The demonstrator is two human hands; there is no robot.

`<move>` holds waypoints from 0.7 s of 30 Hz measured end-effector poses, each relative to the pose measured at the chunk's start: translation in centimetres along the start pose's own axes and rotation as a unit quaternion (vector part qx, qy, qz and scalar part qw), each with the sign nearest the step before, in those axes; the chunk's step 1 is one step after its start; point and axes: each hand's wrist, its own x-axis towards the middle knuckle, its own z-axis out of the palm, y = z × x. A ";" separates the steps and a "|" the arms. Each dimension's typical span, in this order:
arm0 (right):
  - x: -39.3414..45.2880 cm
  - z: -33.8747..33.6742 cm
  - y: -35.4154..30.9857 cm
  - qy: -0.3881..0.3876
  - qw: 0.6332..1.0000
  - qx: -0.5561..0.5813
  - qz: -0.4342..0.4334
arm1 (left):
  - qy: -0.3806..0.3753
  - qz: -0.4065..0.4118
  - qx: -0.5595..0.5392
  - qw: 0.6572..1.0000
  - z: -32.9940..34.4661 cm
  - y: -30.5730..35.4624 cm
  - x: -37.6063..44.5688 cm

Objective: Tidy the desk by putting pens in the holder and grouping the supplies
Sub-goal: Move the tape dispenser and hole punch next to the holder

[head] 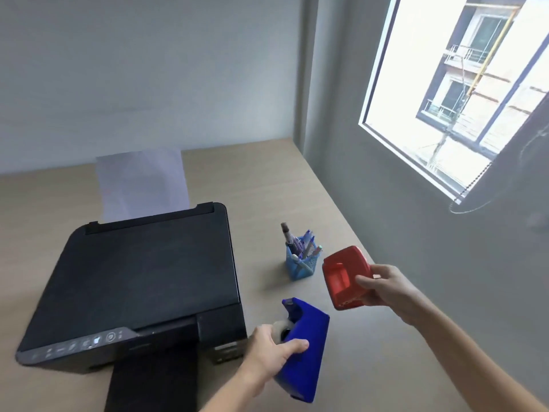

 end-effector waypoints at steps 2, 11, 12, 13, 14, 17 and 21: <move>1.0 -0.2 2.3 0.005 0.999 -0.009 0.030 | 0.033 -0.017 0.064 0.997 1.3 -0.4 1.9; 5.6 2.2 7.9 -0.025 0.992 -0.073 0.103 | 0.157 -0.042 0.228 0.960 2.6 -0.8 7.9; 6.0 2.4 8.2 -0.027 0.991 -0.074 0.105 | 0.153 -0.046 0.239 0.958 2.8 -0.6 8.3; 6.3 2.5 8.3 -0.026 0.991 -0.074 0.106 | 0.145 -0.050 0.244 0.957 3.0 -0.4 8.6; 6.7 2.6 8.4 -0.022 0.991 -0.074 0.106 | 0.139 -0.053 0.248 0.957 3.3 -0.1 8.8; 7.6 2.8 8.6 -0.012 0.991 -0.077 0.108 | 0.136 -0.078 0.250 0.956 4.1 0.8 9.6; 8.5 3.1 8.6 0.008 0.992 -0.078 0.099 | 0.126 -0.093 0.233 0.960 5.2 1.6 11.0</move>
